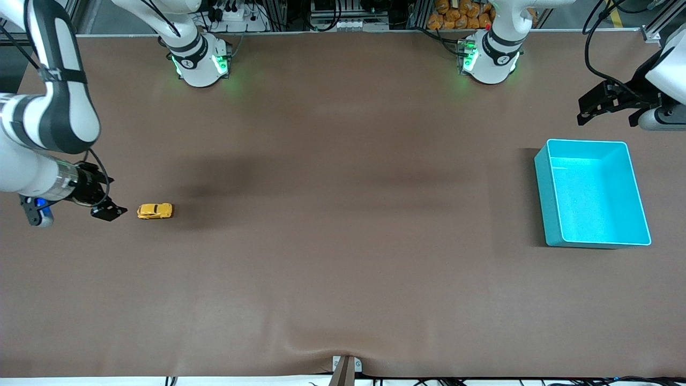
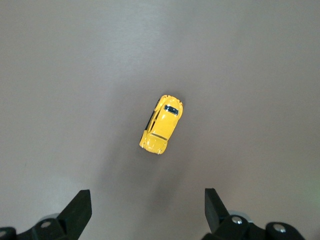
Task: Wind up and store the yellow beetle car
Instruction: 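Lower the open right gripper over the yellow car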
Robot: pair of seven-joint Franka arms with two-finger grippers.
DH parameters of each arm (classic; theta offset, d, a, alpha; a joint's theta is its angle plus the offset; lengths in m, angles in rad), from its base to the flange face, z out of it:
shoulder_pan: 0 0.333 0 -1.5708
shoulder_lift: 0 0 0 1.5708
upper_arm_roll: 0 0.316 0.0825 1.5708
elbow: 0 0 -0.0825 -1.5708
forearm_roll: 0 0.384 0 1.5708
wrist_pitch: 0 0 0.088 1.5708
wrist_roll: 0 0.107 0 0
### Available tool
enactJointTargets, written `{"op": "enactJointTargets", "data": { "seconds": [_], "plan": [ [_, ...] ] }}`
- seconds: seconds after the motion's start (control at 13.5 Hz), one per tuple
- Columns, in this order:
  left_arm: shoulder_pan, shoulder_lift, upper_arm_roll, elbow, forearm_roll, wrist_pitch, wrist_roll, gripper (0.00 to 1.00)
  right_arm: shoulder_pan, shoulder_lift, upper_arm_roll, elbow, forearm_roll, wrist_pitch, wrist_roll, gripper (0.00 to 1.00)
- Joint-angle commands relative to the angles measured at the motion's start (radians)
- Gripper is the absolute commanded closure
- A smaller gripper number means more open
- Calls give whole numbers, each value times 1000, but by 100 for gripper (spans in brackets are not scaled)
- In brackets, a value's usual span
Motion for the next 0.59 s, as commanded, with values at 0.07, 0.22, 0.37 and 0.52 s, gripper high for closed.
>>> {"op": "enactJointTargets", "data": {
  "seconds": [0.07,0.22,0.37,0.52],
  "plan": [
    [0,-16,6,-3,-22,4,11,0,-44,28,-4,-38,6,31,209,0],
    [0,-16,7,-3,-22,4,11,0,-64,54,-3,-46,23,71,251,0],
    [2,-16,7,-3,-22,4,11,0,-59,68,-3,-78,52,149,308,0],
    [2,-16,7,-3,-22,4,11,0,-55,84,-3,-101,52,209,319,0]
  ]
}}
